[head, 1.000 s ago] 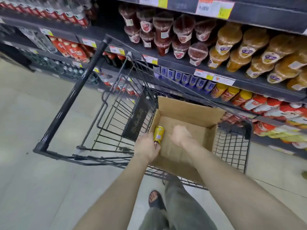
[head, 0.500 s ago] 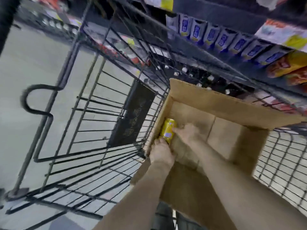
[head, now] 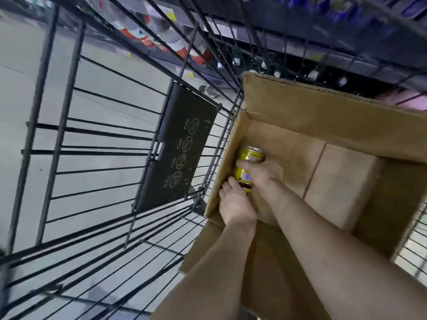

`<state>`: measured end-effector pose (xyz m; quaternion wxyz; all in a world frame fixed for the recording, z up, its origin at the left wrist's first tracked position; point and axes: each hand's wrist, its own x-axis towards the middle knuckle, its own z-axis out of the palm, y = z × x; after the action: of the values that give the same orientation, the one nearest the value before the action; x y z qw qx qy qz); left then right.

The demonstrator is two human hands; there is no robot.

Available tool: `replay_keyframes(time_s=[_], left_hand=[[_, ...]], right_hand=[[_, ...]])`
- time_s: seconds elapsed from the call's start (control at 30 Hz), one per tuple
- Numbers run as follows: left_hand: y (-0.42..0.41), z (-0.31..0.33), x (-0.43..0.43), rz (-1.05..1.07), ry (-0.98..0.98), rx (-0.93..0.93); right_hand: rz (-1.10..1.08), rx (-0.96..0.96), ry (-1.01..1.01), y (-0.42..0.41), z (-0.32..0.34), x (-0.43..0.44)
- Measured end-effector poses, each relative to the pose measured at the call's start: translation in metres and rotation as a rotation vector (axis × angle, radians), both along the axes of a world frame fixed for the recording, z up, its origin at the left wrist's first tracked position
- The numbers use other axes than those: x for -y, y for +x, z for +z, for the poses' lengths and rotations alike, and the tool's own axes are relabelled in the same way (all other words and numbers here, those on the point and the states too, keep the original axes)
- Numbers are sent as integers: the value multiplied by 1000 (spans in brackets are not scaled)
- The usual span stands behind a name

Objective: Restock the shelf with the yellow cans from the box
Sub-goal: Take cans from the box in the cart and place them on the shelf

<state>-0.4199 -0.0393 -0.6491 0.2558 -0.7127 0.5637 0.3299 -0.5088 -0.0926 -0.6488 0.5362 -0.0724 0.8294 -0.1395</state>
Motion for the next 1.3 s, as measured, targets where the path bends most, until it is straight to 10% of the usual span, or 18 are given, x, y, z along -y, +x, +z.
replay_keyframes(time_s=[0.27,0.5,1.3], left_hand=[[-10,13,4,88,-26,-10],[-22,52,14,212,-284,-396],[-139,481,-29,-325,-415,-1293]], right_hand=[[19,-90,-131,-58,31,-21],[-91,-151,-235,-77,87,-39],[-484,-651,-806,-181,510,-235]])
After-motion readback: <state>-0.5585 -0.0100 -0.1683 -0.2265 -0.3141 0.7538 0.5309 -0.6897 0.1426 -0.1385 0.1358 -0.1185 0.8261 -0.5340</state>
